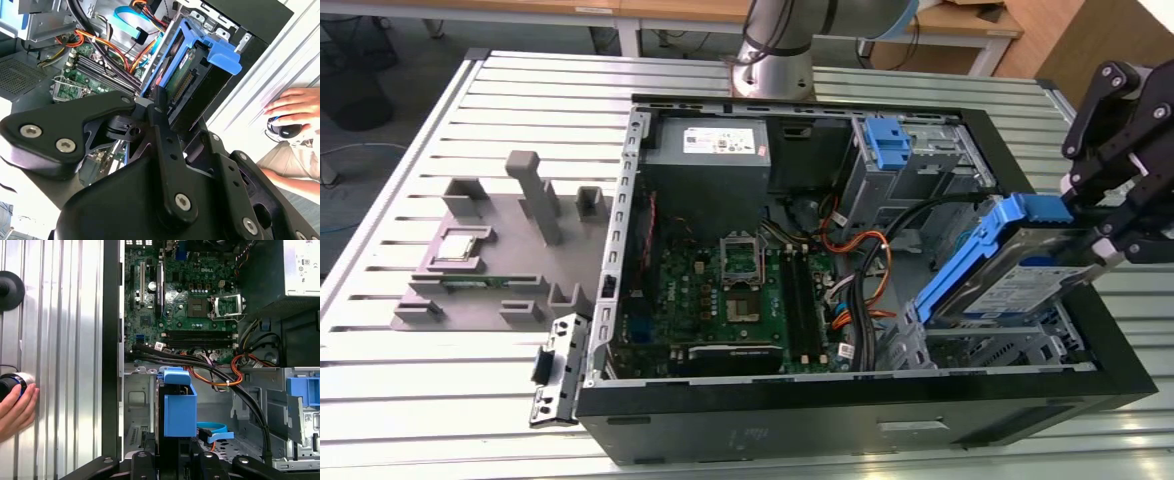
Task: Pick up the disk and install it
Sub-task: 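Insert the disk into the insertion slot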
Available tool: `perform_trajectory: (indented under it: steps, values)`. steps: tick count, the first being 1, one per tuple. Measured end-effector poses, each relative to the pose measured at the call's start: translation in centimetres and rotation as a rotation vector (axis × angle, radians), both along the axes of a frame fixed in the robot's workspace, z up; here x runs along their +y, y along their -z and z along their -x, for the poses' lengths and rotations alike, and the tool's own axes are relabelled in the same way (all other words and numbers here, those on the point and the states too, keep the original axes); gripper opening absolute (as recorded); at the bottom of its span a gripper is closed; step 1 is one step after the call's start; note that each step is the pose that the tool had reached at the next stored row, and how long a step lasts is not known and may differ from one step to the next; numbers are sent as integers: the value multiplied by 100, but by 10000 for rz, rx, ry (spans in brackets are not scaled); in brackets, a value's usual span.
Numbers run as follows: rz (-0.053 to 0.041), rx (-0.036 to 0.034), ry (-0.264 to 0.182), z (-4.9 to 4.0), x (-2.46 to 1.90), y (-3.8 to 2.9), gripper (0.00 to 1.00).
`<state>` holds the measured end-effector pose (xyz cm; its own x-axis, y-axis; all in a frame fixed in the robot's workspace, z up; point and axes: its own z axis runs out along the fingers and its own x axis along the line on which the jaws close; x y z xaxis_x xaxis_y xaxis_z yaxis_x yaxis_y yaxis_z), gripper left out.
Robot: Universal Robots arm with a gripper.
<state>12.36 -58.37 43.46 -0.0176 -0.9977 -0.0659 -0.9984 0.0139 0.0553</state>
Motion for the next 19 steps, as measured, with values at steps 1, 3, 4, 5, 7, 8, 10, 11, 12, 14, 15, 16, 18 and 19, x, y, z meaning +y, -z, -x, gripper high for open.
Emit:
perform_trajectory:
  steps: [1,3,4,5,7,8,10,11,12,14,15,16,18,19]
  values:
    - [-3,0,0,0,0,19,35]
    - [-3,0,0,0,0,56,35]
    - [-2,0,0,0,0,74,35]
    - [-3,0,0,0,0,92,35]
    - [-1,0,0,0,0,102,35]
    - [-1,0,0,0,0,102,35]
    - [-1,0,0,0,0,103,35]
    - [-1,0,0,0,0,103,35]
    - [0,0,0,0,0,103,35]
    - [0,0,0,0,0,103,35]
    - [-2,0,0,0,0,104,42]
    - [-1,0,0,0,0,104,42]
    - [-3,0,0,0,0,104,42]
    - [-2,0,0,0,0,105,42]
